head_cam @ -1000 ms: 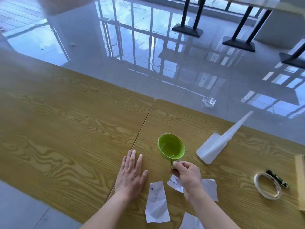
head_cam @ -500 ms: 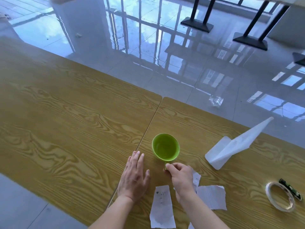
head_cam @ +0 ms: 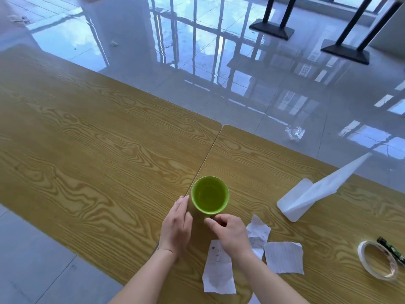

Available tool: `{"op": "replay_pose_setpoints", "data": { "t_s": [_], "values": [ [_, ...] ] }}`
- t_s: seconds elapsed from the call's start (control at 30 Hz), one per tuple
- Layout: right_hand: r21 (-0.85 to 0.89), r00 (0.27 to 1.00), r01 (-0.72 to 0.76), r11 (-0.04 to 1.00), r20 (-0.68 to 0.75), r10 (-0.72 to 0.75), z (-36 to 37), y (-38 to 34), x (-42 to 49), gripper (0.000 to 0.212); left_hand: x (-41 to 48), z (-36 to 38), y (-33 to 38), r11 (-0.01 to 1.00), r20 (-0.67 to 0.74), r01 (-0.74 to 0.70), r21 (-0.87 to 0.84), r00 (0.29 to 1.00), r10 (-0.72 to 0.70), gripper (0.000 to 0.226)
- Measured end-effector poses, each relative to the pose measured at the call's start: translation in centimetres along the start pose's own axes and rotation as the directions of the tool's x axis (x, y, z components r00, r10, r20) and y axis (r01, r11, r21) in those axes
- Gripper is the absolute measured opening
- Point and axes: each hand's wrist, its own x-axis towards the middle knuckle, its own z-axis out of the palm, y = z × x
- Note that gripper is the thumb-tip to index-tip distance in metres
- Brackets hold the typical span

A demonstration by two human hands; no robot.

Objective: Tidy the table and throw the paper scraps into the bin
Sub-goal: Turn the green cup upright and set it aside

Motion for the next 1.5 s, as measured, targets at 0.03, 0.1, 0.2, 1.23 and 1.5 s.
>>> {"op": "replay_pose_setpoints", "data": {
  "t_s": [0.03,0.1,0.2,1.23,1.5],
  "values": [
    [-0.022,1.0,-0.001,1.0,-0.009,0.001,-0.6,0.0,0.1,0.021,-0.2,-0.2,0.1,0.999,-0.025,0.044,-0.029,0.999,-0.045,0.047],
    [0.015,0.992,-0.041,0.999,-0.122,0.042,-1.9,0.0,0.6,0.022,-1.0,-0.5,0.6,0.996,-0.081,0.067,-0.062,0.994,-0.072,0.047],
    [0.208,0.964,-0.083,0.975,-0.231,0.132,-3.7,-0.7,2.6,0.011,-2.3,-0.3,1.5,0.998,-0.123,0.052,-0.036,0.991,-0.056,0.055],
    [0.241,0.99,-0.093,0.966,-0.078,0.115,-1.5,-1.8,4.8,0.028,-2.7,-1.3,2.3,0.994,-0.14,0.091,0.067,0.987,-0.081,0.028],
    [0.281,0.991,-0.118,0.952,-0.032,0.132,-1.8,-1.6,4.3,0.035,-2.8,-2.2,2.0,0.993,-0.132,0.112,0.037,0.986,-0.106,0.028]
  ]
}}
